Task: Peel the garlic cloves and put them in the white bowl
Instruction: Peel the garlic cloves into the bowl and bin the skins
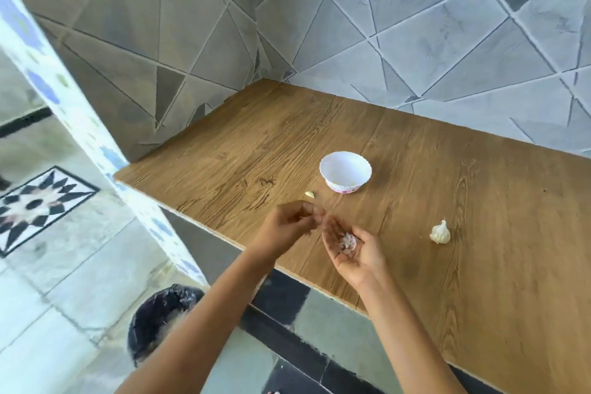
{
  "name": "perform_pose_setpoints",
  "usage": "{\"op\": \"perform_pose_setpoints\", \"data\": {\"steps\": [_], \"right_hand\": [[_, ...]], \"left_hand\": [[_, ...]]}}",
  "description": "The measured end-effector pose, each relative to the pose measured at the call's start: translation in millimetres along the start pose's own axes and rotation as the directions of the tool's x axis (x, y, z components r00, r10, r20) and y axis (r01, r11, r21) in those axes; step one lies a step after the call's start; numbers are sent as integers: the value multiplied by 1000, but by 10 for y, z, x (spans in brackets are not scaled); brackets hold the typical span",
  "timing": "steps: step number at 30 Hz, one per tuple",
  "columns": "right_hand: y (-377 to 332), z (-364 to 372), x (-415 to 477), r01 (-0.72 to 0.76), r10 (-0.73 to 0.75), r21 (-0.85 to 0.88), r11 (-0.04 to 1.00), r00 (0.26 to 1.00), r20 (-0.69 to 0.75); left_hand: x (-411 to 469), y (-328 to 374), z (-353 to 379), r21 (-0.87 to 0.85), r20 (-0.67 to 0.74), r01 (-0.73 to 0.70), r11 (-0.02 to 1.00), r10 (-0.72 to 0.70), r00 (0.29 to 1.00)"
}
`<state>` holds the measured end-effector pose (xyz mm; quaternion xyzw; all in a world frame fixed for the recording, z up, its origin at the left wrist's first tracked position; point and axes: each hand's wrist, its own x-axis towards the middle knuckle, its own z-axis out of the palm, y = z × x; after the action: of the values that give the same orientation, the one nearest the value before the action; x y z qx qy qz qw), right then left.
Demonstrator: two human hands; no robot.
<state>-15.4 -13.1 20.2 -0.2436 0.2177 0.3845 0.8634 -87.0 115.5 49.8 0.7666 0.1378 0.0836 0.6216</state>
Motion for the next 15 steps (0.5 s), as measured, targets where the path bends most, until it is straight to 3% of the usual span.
{"op": "perform_pose_setpoints", "data": {"steps": [3,6,11,15], "right_hand": [[280,111,155,-108,111,-84,991,993,35],[743,285,272,-230,248,-192,954,966,77],[1653,571,486,-367,420,-385,847,906,60],[2463,717,850,-434,486,-491,755,873,-23]], "left_hand": [[-322,-177,-308,-209,-159,101,973,-135,978],[-664,-366,-686,-332,-365,117,936,-242,899],[-1208,-733,-1409,-375,-589,92,922,-314,745],[-1483,-1134,-1973,-400,-672,111,910,-373,640]]}}
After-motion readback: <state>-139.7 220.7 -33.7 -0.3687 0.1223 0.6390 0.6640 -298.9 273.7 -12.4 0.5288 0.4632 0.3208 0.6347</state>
